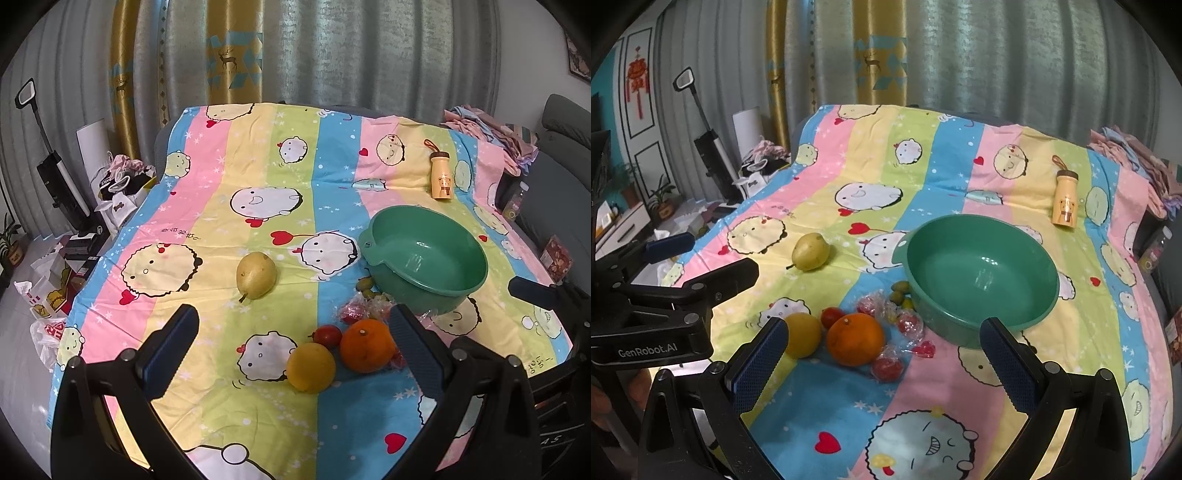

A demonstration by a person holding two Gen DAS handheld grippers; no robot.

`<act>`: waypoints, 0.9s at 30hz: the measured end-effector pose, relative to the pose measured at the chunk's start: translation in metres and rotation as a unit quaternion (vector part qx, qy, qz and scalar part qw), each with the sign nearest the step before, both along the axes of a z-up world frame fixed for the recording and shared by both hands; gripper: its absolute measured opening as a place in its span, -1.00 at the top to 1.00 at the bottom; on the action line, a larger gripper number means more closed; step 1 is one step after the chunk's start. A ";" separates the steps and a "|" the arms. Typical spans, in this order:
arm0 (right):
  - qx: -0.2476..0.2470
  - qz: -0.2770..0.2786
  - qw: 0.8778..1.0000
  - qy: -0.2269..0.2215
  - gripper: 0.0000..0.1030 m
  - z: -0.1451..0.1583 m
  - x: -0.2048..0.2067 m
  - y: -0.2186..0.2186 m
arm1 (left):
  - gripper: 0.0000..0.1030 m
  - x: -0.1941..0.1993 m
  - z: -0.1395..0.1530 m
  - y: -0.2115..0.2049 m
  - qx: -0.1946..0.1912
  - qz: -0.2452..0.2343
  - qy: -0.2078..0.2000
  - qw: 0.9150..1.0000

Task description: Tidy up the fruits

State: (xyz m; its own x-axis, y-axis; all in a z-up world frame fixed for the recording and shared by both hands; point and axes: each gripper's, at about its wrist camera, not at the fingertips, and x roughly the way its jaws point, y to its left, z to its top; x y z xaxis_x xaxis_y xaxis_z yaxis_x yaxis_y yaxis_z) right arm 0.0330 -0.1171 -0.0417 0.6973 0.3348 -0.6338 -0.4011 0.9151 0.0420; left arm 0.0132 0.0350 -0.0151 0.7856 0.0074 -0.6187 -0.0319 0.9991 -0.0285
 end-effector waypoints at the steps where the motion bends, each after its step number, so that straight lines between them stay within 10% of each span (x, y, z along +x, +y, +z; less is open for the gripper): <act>1: 0.000 0.000 1.000 0.000 -1.00 -0.002 0.000 0.000 | -1.00 0.001 -0.001 0.000 0.000 0.000 0.001 1.000; 13: -0.001 -0.008 1.000 0.011 -1.00 -0.016 0.012 -0.004 | -1.00 0.014 -0.011 -0.005 0.001 -0.010 0.019 1.000; 27: 0.078 0.033 0.994 0.068 -1.00 -0.064 0.028 -0.015 | -1.00 0.031 -0.072 0.034 -0.152 -0.057 0.099 0.982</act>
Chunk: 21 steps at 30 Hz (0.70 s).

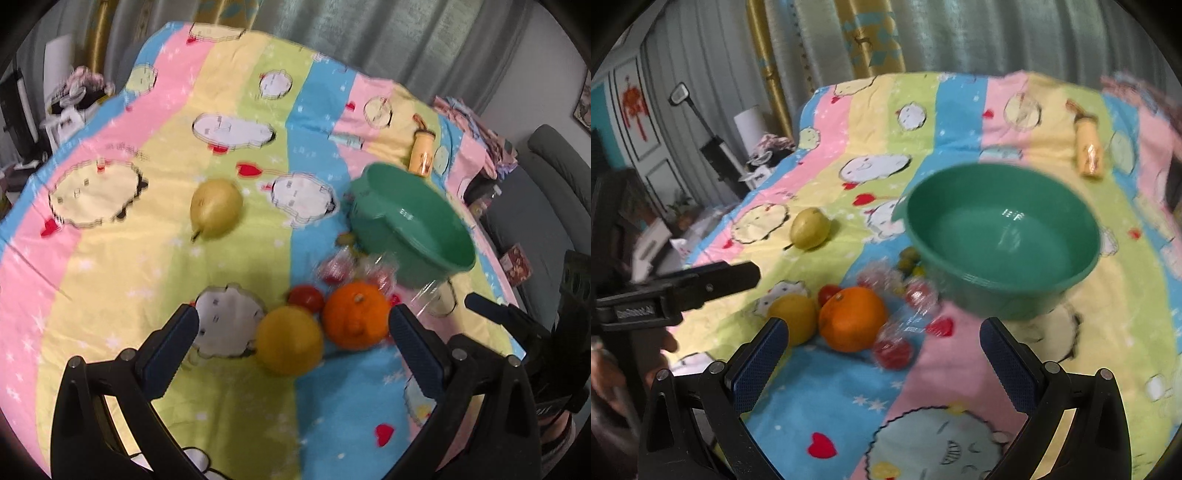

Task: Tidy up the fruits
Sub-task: 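Reach the left gripper to the yellow citrus fruit and close on it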

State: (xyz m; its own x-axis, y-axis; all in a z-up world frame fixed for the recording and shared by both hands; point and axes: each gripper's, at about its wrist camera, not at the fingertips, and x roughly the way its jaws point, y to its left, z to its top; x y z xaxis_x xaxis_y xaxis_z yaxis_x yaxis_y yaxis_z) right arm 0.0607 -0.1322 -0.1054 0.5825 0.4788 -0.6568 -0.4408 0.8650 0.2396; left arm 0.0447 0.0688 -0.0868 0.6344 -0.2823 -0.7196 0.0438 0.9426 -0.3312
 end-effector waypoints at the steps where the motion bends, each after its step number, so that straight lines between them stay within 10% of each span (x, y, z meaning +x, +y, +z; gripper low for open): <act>1: 0.002 0.010 1.000 0.003 -1.00 -0.005 0.000 0.003 | -1.00 0.000 -0.005 0.002 -0.010 -0.003 0.008 1.000; 9: 0.077 0.105 0.987 0.097 -1.00 -0.043 -0.003 0.035 | -0.97 -0.005 -0.032 0.011 -0.030 -0.023 0.030 0.999; 21: 0.066 0.144 0.983 0.091 -0.78 -0.055 -0.003 0.086 | -0.62 0.012 -0.040 0.010 -0.045 -0.067 0.037 0.996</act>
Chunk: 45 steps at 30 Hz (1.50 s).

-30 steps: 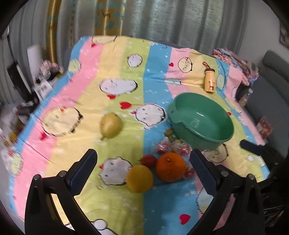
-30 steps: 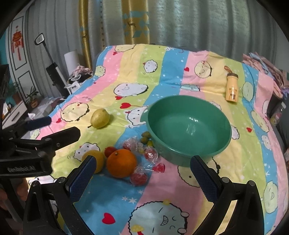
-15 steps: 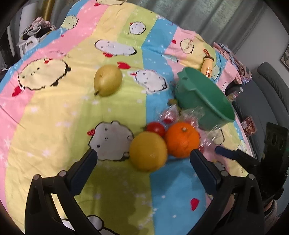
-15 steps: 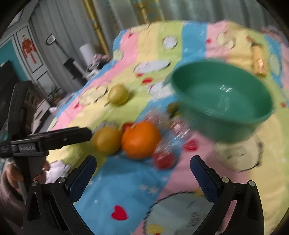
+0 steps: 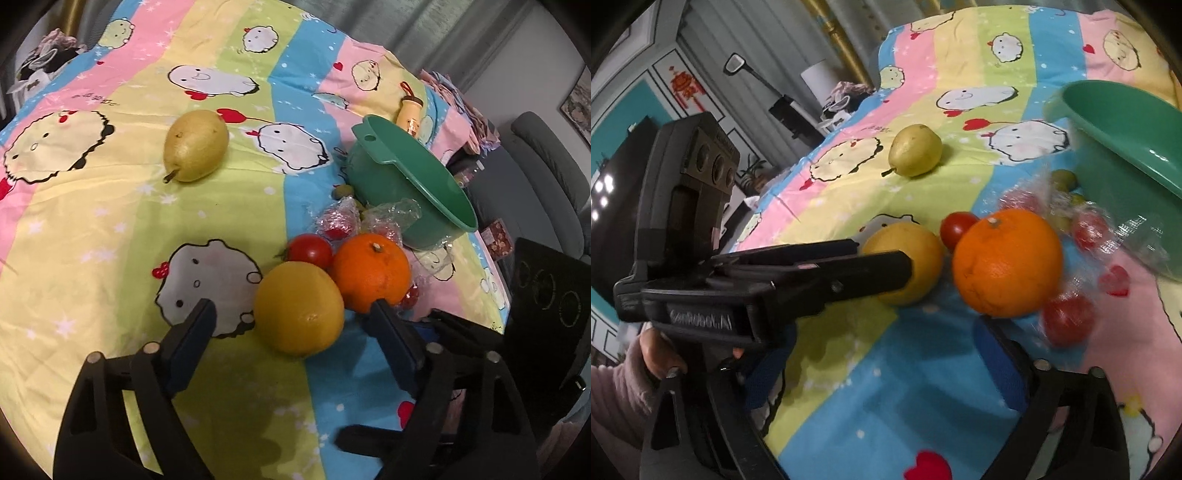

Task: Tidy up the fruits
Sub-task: 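Reach the left gripper to the yellow citrus fruit and close on it, then carry the yellow citrus into the green bowl and open the left gripper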

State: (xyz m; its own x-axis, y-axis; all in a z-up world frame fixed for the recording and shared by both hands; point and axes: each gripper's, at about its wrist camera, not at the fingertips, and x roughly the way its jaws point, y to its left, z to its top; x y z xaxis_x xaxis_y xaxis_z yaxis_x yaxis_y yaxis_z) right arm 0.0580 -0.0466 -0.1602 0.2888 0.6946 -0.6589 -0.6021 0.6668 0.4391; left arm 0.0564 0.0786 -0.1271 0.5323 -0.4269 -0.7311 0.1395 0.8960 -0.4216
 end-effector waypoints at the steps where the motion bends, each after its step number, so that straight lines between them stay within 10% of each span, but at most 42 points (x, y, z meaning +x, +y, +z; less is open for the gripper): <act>1: -0.003 0.001 1.000 0.001 -0.67 -0.002 0.002 -0.001 | -0.61 0.002 0.000 -0.001 0.001 -0.002 0.000 1.000; 14: -0.041 -0.030 0.998 -0.025 -0.29 -0.010 0.016 0.022 | -0.05 0.015 -0.007 -0.003 -0.015 -0.028 0.021 0.999; 45: 0.042 -0.113 0.985 -0.122 -0.12 0.060 0.000 -0.068 | -0.06 0.016 0.078 -0.099 0.050 -0.090 -0.092 0.990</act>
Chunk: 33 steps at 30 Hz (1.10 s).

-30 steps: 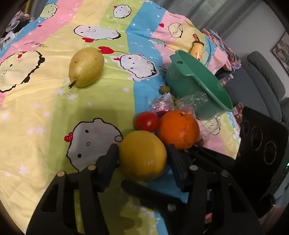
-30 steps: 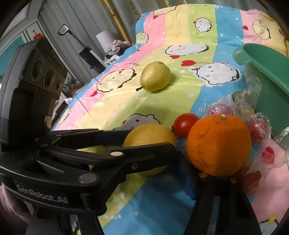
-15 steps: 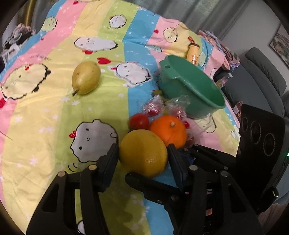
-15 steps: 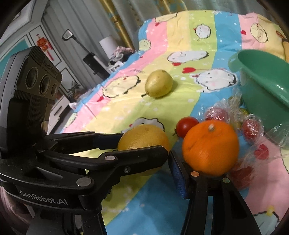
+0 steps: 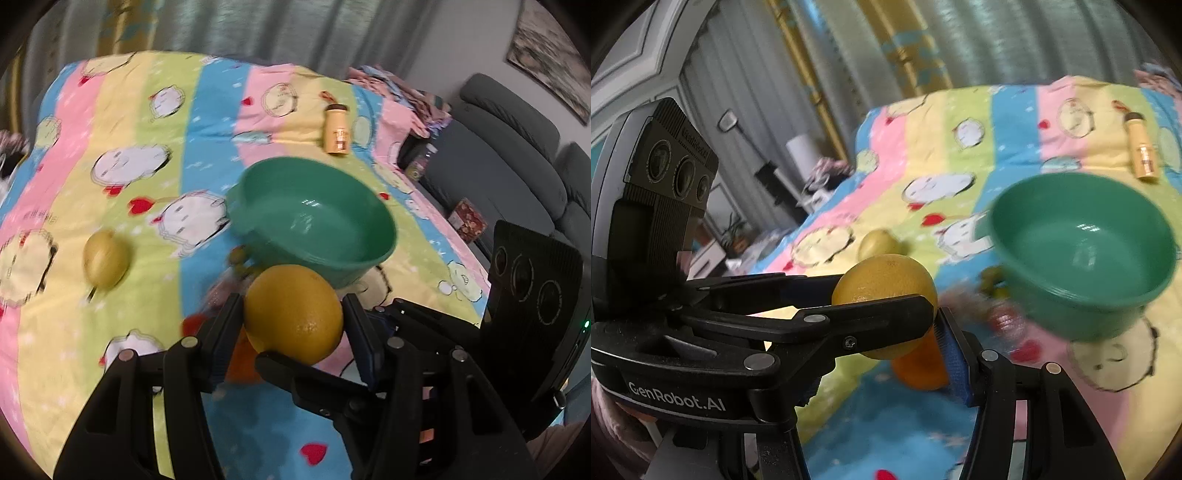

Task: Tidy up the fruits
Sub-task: 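Carry the yellow citrus into the green bowl and open the left gripper, then lift the open left gripper out of the bowl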

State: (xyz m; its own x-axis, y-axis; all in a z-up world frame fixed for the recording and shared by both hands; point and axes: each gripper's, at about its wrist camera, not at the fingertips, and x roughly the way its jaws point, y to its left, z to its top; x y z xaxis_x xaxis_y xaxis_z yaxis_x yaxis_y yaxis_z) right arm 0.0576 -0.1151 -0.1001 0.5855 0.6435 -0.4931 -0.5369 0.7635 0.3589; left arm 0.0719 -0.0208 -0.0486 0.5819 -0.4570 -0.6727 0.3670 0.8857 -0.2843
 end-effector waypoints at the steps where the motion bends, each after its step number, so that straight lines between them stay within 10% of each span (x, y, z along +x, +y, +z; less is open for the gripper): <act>1: 0.005 -0.011 1.000 -0.005 -0.12 0.002 0.002 -0.008 | -0.06 0.004 0.002 -0.006 0.001 -0.007 -0.003 1.000; 20: 0.020 -0.097 0.995 0.009 -0.12 0.000 0.062 -0.072 | -0.07 0.085 -0.009 -0.063 -0.043 -0.060 0.050 0.996; 33: 0.028 -0.123 0.992 0.015 -0.36 0.006 0.044 -0.089 | -0.65 0.072 0.003 -0.028 -0.041 -0.004 0.029 0.999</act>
State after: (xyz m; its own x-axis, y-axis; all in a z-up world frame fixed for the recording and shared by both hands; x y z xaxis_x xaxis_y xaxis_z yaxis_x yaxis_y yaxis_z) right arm 0.1018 -0.2036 -0.0945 0.7142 0.5101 -0.4793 -0.3254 0.8482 0.4178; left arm 0.1443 -0.0488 -0.0458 0.5385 -0.5171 -0.6653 0.3550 0.8553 -0.3775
